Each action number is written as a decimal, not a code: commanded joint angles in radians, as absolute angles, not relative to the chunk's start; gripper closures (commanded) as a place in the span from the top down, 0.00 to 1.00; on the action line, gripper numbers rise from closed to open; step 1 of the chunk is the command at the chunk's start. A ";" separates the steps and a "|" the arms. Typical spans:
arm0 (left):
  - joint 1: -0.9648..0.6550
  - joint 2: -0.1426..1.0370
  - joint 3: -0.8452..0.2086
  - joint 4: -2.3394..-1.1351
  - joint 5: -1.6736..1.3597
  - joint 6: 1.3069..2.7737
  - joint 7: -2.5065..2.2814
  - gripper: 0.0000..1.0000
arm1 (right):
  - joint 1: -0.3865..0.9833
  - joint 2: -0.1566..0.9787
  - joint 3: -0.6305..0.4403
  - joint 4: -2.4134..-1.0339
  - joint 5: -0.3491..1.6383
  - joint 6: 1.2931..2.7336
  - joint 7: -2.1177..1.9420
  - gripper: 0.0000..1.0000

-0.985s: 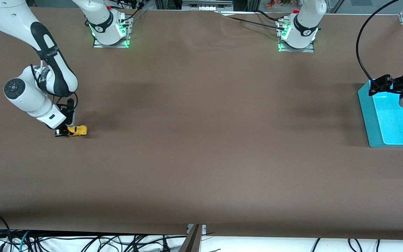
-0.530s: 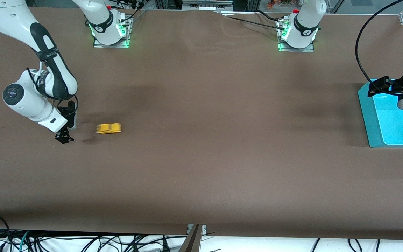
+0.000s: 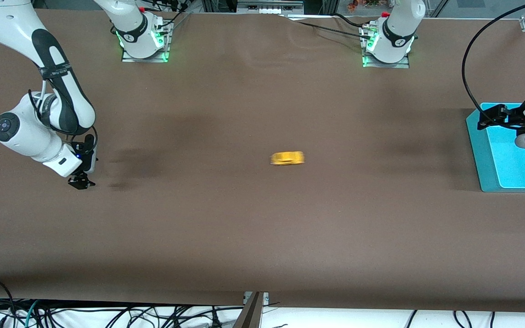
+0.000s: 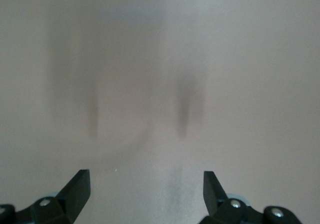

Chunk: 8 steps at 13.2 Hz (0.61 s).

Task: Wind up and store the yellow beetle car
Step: 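Open the right gripper, releasing the car to roll toward the cyan tray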

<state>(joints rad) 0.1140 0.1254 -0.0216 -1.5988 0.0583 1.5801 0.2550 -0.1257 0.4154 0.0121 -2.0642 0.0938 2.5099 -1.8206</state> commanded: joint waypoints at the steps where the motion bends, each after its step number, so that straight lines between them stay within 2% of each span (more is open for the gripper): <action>1: 0.106 0.198 -0.026 -1.493 0.054 1.565 0.267 1.00 | -0.126 0.416 0.026 -2.017 0.118 2.457 -1.711 1.00; 5: 0.109 0.189 -0.040 -1.488 0.040 1.542 0.268 1.00 | -0.123 0.400 0.067 -2.004 0.118 2.428 -1.527 1.00; 8: 0.109 0.187 -0.043 -1.503 0.044 1.505 0.333 1.00 | -0.111 0.388 0.107 -1.900 0.112 2.268 -1.312 1.00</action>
